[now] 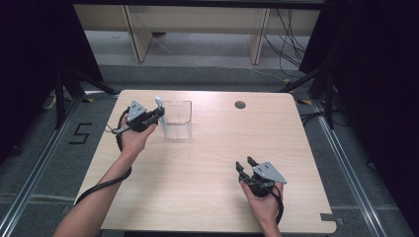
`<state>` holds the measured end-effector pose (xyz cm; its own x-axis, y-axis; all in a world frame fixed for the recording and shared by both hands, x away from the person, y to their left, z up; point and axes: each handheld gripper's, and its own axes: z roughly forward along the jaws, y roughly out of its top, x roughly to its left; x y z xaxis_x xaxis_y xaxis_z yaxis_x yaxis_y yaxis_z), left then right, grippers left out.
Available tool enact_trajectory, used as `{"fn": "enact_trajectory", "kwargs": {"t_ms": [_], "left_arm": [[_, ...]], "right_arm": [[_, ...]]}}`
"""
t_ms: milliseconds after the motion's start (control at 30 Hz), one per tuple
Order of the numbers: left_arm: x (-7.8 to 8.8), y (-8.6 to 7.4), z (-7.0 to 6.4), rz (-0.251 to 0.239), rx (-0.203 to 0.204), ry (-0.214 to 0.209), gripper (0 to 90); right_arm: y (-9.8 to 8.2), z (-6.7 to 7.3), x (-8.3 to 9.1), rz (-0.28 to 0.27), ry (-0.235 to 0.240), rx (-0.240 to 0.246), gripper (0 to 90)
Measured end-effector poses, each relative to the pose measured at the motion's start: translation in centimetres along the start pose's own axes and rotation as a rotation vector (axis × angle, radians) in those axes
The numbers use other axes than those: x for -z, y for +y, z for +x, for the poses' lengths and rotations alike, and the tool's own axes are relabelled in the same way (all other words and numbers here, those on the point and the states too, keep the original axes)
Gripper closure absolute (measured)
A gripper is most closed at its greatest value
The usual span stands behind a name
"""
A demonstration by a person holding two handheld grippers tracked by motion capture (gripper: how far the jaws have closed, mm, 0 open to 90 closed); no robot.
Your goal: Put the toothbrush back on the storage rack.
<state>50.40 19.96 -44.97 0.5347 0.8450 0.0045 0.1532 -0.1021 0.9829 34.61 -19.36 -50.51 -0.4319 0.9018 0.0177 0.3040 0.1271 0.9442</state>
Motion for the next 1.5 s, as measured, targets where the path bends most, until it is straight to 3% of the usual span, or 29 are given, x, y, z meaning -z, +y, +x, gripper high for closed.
{"fn": "enact_trajectory", "kwargs": {"t_ms": [633,1500], "left_arm": [[0.2,-0.7,-0.3,0.031,0.01,0.026,83.5],[0.2,-1.1,-0.5,0.068,0.003,0.044,83.0]], "right_arm": [[-0.1,0.2,-0.1,-0.003,0.005,-0.014,51.3],[0.0,0.0,0.0,0.008,-0.007,0.026,51.1]]}}
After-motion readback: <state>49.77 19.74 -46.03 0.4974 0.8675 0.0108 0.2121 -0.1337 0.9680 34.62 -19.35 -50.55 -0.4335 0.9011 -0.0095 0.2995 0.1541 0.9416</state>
